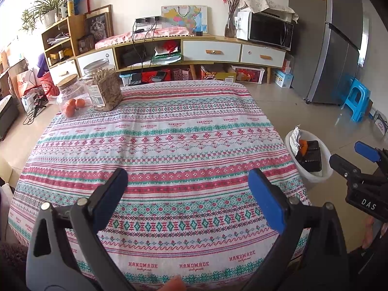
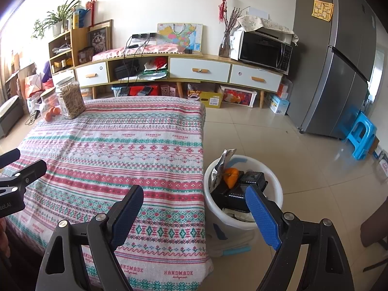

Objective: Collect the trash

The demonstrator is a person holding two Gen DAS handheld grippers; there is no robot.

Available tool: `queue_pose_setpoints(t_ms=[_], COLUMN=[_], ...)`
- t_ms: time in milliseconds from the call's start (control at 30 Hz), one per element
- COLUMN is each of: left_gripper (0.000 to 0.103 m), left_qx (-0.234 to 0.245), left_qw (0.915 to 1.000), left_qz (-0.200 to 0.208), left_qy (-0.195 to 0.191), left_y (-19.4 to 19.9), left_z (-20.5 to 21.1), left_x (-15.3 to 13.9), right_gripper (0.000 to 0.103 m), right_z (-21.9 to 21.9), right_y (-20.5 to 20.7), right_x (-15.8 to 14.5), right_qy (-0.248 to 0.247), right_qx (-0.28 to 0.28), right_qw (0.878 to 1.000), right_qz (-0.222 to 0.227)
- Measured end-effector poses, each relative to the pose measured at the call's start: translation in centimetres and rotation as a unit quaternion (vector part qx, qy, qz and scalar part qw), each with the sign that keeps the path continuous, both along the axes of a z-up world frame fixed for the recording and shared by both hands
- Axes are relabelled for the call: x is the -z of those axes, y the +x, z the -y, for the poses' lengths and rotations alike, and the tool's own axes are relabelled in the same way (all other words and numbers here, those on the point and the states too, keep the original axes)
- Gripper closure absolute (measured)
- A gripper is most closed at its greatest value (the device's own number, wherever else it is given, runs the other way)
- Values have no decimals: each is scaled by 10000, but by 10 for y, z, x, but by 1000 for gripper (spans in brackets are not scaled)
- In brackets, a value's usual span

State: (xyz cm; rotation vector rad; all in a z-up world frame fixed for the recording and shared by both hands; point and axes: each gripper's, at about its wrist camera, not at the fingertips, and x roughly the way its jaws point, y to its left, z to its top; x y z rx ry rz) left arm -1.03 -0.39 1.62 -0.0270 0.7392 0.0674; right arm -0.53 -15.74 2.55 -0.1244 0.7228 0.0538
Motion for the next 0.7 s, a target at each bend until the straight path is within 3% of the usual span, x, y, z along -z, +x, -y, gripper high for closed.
queue_pose_setpoints(t_ms=[700], left_gripper=[3], left_qx=[-15], left_qw=[10000], left_qz=[-20], left_qy=[3], left_y=[-1], left_z=[1], left_x=[3], right_gripper=[15], right_z=[0], right_y=[0], right_x=[0], right_qy=[1], right_qx=[-4], right_qw=[10000], right_qz=[-2])
